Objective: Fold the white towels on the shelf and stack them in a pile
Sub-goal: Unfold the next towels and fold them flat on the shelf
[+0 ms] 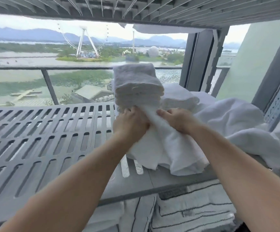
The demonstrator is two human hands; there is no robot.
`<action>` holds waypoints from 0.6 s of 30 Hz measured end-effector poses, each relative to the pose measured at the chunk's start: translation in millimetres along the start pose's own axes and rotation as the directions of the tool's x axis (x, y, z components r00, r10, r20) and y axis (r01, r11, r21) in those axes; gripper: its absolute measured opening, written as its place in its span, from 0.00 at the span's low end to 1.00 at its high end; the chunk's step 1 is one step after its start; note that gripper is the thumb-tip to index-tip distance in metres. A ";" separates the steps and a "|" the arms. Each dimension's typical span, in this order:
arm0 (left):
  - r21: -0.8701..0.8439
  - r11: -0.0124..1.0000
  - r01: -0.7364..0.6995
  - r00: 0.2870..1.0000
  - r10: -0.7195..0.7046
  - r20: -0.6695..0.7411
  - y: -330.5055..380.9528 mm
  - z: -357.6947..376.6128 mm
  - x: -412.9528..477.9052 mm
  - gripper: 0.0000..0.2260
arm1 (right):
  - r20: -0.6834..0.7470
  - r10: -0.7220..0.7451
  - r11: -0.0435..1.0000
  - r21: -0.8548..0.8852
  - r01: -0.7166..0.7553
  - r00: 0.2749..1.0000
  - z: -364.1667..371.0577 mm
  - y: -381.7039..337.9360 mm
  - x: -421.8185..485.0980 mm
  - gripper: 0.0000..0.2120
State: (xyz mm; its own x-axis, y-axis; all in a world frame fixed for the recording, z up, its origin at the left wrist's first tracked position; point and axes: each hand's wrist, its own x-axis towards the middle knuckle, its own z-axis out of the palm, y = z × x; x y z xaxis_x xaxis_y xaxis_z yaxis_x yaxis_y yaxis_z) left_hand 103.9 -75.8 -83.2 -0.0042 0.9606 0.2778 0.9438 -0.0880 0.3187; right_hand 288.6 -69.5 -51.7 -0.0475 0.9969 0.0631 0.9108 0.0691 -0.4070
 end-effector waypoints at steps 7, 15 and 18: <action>0.152 0.982 0.110 0.989 -0.123 0.086 12.5 0.8 -21.2 0.19 | 0.076 -0.163 0.984 -0.059 0.168 0.984 14.2 3.2 -30.7 0.29; 0.122 0.986 0.111 0.992 -0.102 -0.074 0.6 -10.9 -52.7 0.14 | -0.351 -0.165 0.977 0.071 0.202 0.922 24.8 -8.0 -49.0 0.10; 0.031 0.997 0.066 0.995 -0.063 -0.082 -21.9 -34.0 -53.2 0.08 | -0.407 -0.163 0.969 0.104 0.223 0.899 18.2 -21.6 -56.6 0.08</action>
State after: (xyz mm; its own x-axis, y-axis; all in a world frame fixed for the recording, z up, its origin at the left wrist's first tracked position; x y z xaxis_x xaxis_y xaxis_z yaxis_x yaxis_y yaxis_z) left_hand 72.2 -133.9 -74.2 -0.0910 0.9394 0.3305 0.9512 -0.0163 0.3083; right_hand 264.2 -126.7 -63.1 -0.0241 0.8691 0.4941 0.8293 0.2933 -0.4755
